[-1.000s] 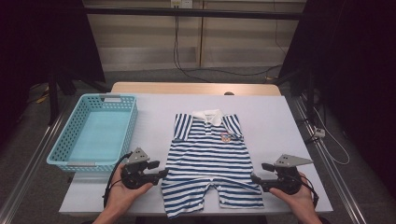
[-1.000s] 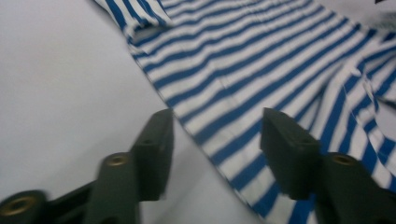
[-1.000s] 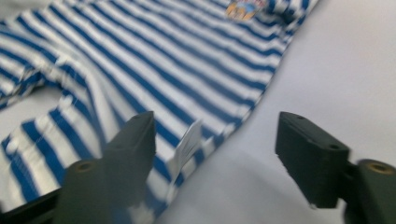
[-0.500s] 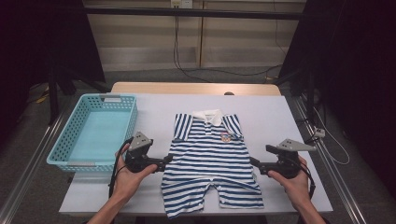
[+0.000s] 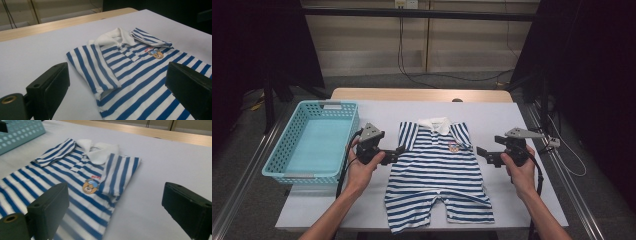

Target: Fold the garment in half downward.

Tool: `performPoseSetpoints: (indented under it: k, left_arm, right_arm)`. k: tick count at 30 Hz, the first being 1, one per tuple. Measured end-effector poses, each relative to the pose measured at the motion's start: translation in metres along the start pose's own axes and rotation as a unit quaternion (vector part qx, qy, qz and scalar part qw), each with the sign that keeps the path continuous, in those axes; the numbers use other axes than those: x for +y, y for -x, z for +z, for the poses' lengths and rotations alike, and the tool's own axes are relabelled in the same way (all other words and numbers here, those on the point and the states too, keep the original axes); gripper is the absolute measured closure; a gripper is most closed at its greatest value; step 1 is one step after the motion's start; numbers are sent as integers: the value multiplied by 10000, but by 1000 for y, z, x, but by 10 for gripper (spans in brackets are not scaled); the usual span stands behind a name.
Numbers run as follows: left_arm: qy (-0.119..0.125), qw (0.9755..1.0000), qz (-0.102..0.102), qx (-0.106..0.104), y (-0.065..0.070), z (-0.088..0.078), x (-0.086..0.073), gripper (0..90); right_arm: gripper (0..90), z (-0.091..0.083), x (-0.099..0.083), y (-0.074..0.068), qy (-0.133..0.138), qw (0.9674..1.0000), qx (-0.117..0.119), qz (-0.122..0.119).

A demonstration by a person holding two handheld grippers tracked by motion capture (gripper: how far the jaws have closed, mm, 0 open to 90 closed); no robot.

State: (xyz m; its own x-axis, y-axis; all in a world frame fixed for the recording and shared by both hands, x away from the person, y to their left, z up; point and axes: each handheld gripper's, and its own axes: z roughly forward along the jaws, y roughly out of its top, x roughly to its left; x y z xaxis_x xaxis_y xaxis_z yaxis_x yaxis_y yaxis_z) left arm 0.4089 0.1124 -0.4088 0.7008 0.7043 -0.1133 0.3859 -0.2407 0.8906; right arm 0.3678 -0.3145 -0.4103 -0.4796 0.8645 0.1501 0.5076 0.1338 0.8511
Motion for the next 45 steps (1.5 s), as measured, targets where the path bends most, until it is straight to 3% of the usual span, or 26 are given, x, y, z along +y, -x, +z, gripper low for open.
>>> performPoseSetpoints:
  k: [1, 2, 3, 4, 5, 6, 8, 9, 13, 16, 18, 19, 23, 24, 25, 28, 29, 30, 32, 35, 36, 37, 39, 40, 45]
  left_arm:
    - [7, 10000, 3, 41, -2, 3, 1, 58]
    - [-61, 9998, 163, 56, -7, 5, 3, 59]
    - [152, 9998, -140, 36, -5, 10, 3, 74]
    - [-85, 10000, -8, 46, -9, 11, 5, 82]
    - [-199, 9998, -11, 0, -10, 14, 7, 82]
    - [-208, 9998, 30, 11, -10, 17, 9, 82]
    - [59, 9998, -192, 32, -11, 23, 11, 82]
    - [4, 9998, -202, -45, -14, 26, 12, 82]
    - [38, 9995, -326, 17, -22, 35, 19, 82]
    - [93, 9996, -251, -19, -21, 41, 27, 81]
    - [-55, 10000, -48, 13, -24, 42, 33, 76]
    - [66, 9996, -262, 12, -22, 46, 35, 72]
    - [55, 9997, -200, 102, -26, 57, 42, 72]
    - [-82, 9998, 12, 203, -30, 59, 43, 72]
    - [24, 9996, -175, 223, -29, 64, 43, 71]
    - [-26, 9992, -342, 195, -36, 75, 42, 72]
    - [-199, 9995, -129, 220, -41, 76, 42, 71]
    - [-63, 9990, -372, 234, -39, 81, 41, 71]
    - [-185, 9991, -302, 217, -43, 87, 40, 69]
    - [-204, 9990, -353, 185, -48, 95, 37, 56]
    - [-370, 9989, -229, 177, -53, 96, 36, 52]
    - [-279, 9986, -399, 207, -52, 99, 34, 53]
    - [-418, 9980, -406, 240, -54, 103, 29, 55]
    - [-427, 9979, -397, 281, -55, 105, 27, 59]
    - [-440, 9975, -466, 303, -65, 105, 24, 61]
  right_arm:
    - [75, 4, 2, 2, -10, 10000, -52, -38]
    - [75, 7, 4, 3, -19, 9999, -105, -71]
    - [75, 12, 7, 5, -19, 9998, -140, -132]
    - [78, 15, 9, 6, -16, 9997, -165, -157]
    - [89, 18, 12, 8, -25, 9997, -199, -131]
    - [94, 22, 14, 10, 7, 9998, -183, -95]
    - [94, 29, 19, 13, -14, 9998, -198, -85]
    - [93, 32, 21, 15, -38, 9998, -202, -69]
    - [91, 45, 30, 22, -110, 9999, -79, 24]
    - [93, 54, 36, 27, -170, 9998, -98, 68]
    - [93, 60, 39, 29, -243, 9996, -162, 22]
    - [93, 63, 41, 29, -275, 9995, -184, 9]
    - [99, 76, 46, 32, -399, 9989, -239, -78]
    - [106, 79, 47, 34, -403, 9987, -284, -120]
    - [105, 82, 48, 35, -465, 9985, -282, -51]
    - [114, 91, 50, 38, -569, 9979, -298, -52]
    - [132, 94, 50, 39, -608, 9977, -295, -38]
    - [152, 97, 51, 40, -607, 9977, -287, -101]
    - [188, 103, 53, 41, -632, 9976, -269, -101]
    - [262, 113, 56, 44, -686, 9973, -239, -122]
    - [275, 115, 56, 45, -672, 9974, -236, -125]
    - [282, 118, 56, 46, -710, 9971, -251, -93]
    - [330, 124, 56, 47, -828, 9962, -244, -57]
    - [346, 126, 55, 48, -839, 9961, -251, -136]
    - [517, 135, 50, 52, -999, 9947, -249, -55]
